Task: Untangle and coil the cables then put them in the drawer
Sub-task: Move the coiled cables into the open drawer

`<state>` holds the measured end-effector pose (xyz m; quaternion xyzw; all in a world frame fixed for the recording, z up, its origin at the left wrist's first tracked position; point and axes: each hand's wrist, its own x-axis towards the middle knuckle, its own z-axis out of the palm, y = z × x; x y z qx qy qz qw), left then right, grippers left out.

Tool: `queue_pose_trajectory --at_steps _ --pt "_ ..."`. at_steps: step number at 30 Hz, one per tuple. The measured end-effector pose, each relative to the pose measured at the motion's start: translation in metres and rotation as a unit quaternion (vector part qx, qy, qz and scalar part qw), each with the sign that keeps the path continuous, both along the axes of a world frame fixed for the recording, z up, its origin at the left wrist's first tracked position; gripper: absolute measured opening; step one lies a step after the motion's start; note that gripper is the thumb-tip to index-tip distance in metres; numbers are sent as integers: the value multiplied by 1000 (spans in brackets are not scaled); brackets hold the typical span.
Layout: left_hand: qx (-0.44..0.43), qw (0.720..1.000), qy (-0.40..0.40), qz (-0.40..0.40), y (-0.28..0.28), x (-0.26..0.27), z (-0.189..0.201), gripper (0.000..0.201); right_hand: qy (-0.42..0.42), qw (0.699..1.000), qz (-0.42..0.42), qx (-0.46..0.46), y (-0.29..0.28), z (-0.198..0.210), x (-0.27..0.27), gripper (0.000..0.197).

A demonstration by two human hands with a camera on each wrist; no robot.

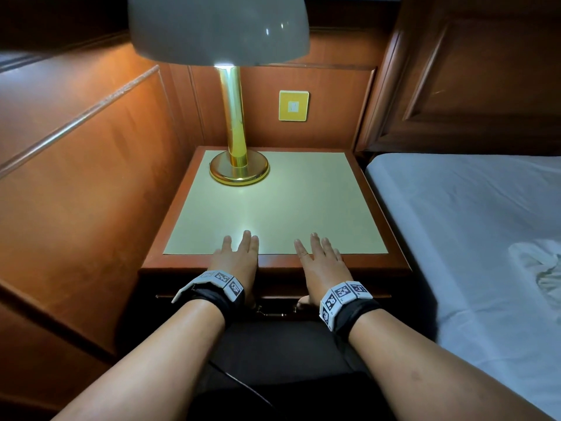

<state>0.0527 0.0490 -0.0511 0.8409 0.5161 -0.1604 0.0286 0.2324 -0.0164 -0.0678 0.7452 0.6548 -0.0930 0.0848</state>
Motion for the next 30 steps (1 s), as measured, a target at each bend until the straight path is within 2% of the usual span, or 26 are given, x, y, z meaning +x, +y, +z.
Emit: queue_pose_trajectory --at_steps 7,12,15,23,30 --pt "13 1000 -1 23 3 4 -15 130 -24 1000 3 10 3 -3 -4 118" --pt "44 998 -2 39 4 13 -26 103 -42 998 -22 48 7 -8 -13 88" --pt "69 997 7 34 5 17 -29 88 -36 996 -33 71 8 -14 -14 78" --pt "73 997 -1 38 3 17 -29 80 -17 995 -41 91 6 -17 -16 78" --pt "58 997 -13 48 3 18 -26 82 -8 995 -49 88 5 -16 -17 81"
